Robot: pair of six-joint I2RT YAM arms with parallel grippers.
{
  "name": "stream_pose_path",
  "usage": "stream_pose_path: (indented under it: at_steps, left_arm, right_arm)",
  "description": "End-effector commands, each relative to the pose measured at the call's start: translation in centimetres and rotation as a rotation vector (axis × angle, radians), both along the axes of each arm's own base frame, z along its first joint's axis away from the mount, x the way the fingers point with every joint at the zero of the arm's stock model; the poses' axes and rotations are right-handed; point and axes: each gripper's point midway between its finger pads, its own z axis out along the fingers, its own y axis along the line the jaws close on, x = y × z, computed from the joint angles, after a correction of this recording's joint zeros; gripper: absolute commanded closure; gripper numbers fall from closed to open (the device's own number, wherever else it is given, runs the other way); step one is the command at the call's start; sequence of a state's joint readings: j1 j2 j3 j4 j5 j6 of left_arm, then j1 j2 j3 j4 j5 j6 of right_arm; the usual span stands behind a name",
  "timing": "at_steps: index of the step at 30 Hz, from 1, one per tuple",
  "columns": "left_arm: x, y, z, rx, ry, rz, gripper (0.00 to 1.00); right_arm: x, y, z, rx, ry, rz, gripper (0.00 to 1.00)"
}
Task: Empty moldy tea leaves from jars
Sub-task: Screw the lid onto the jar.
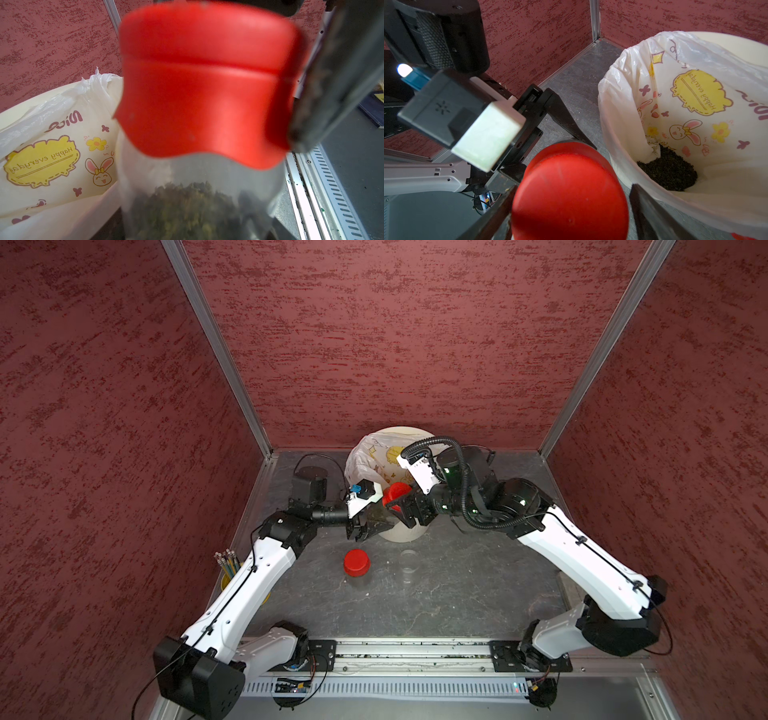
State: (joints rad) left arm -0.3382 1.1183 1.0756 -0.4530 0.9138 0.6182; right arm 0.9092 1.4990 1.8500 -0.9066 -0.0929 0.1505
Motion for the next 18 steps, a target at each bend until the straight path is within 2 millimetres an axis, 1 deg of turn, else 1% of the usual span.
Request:
stream_pose_path:
  at_steps: [1,7,9,11,18]
  left_arm:
    - [-0.4,0.1,1.6,-0.021,-0.041,-0.01,0.39]
    - [-0.3,0.1,1.6,-0.019,-0.04,-0.011,0.39]
    - [-0.3,0.1,1.6,-0.02,-0.039,-0.01,0.39]
    - [-0.4,0.0,1.5,-0.02,-0.038,-0.013,0.39]
    - [-0.5,0.1,1.7,-0.022,-0.04,-0.015,0.39]
  right_arm:
    - [0.2,0.7,0.3,0.022,-0.009,0.0,0.18]
    - [0.3,0.8,0.2,0.016,-0.018,0.008,0.19]
    - [0.1,0.9,0.2,0.012,-0.023,0.021,0.24]
    - [0.2,0.8,0.0,0.0,-0.032,0.027,0.33]
    - [0.1,0.8,-1.2,-0.077,-0.079,0.086,0.5]
